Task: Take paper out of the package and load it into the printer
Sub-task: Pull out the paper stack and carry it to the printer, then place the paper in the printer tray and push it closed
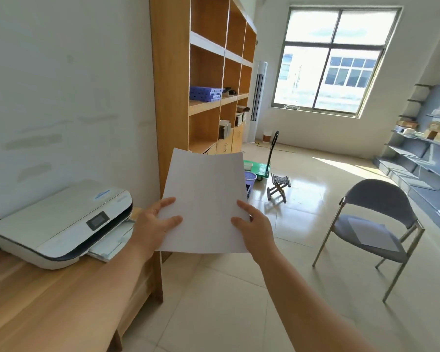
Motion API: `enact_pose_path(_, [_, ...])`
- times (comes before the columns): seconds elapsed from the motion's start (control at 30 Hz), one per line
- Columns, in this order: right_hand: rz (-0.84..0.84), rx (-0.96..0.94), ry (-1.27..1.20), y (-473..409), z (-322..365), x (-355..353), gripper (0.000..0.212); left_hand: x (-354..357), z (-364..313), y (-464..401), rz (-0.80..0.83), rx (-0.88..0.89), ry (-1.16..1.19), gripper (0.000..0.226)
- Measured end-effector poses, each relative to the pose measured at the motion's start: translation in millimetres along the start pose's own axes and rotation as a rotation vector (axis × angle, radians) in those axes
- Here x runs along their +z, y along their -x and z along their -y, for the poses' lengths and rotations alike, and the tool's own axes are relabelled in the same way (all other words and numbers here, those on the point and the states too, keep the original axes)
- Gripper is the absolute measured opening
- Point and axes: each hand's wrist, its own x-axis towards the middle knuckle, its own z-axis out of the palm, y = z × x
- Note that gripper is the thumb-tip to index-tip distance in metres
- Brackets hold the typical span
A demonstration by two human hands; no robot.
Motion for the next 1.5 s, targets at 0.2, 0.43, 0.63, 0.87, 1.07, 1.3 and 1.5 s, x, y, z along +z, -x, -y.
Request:
enact_pose_path(0.2, [0.069,-0.009,0.015,-80,-13,-26,0.048,50,6,-50,-0.071,-0.029,-0.01,0.048])
enact_pose_path(0.43, [0.184,-0.032,0.04,-178,-27,-4,0.049,65,20,-117,-0.2,-0.053,-0.038,0.047])
enact_pose_path(0.63, [0.325,-0.024,0.082,-258,-33,58,0.05,37,47,-182,-0.334,-0.098,-0.085,0.047])
enact_pose_path(0.87, [0.528,-0.076,0.163,-321,-33,138,0.048,-3,68,-214,-0.547,-0.168,-0.058,0.046])
enact_pose_path(1.07, [0.763,-0.081,0.163,-354,-41,214,0.046,-36,88,-219,-0.759,-0.246,-0.057,0.048])
enact_pose_path(1.3, [1.005,-0.051,0.158,-404,-55,280,0.045,-41,106,-248,-0.989,-0.31,-0.117,0.048])
enact_pose_path(1.5, [1.189,-0.045,0.177,-430,-68,324,0.044,-38,126,-257,-1.178,-0.393,-0.069,0.048])
